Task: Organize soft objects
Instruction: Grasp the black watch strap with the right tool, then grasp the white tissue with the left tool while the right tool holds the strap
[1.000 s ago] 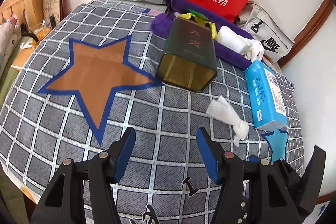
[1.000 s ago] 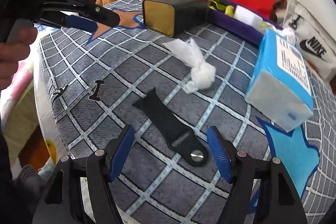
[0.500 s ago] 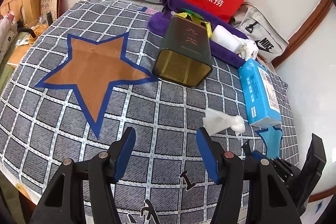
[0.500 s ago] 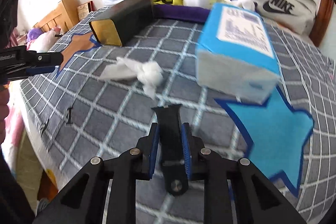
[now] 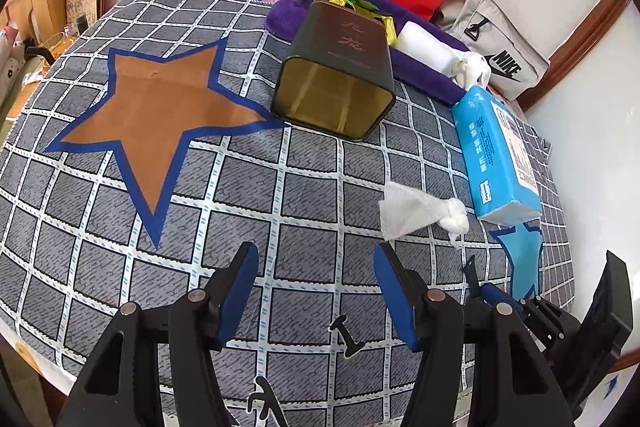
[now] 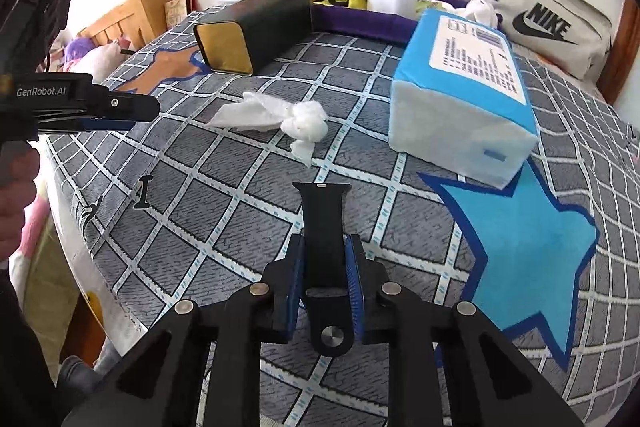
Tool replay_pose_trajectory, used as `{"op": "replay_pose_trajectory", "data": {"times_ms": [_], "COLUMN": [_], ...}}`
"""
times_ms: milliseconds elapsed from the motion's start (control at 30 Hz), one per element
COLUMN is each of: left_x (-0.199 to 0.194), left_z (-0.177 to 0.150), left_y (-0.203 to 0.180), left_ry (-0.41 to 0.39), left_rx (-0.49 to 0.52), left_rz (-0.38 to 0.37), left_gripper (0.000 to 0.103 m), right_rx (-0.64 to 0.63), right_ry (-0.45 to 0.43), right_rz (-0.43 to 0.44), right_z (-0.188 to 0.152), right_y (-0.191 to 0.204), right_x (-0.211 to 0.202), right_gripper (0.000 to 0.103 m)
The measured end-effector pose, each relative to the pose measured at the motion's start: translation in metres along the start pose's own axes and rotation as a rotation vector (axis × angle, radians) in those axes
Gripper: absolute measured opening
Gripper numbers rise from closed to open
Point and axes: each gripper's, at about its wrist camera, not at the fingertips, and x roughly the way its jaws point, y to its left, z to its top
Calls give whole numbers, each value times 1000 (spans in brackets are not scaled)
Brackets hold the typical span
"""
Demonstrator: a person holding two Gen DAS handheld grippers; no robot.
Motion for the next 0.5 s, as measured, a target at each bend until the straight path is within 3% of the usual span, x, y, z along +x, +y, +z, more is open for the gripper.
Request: {"op": "replay_pose_trajectory", "data": {"times_ms": [167, 267, 500], "left_x": [6, 10, 19], "left_z": [0, -1, 1], "left_y": [-10, -20, -42], "left_ry": [11, 19, 25], "left_rx": [22, 47, 90], "left_rz": [-8, -1, -24], "left_gripper": [58, 58, 58], "right_rx": [0, -2, 30], "right_ry": [-32, -58, -71], "right_rz": [15, -6, 10], "right_z": [-1, 2, -1], "right_y": [1, 2, -10], "right_x": [3, 7, -1], "right_gripper": [27, 21, 20]}}
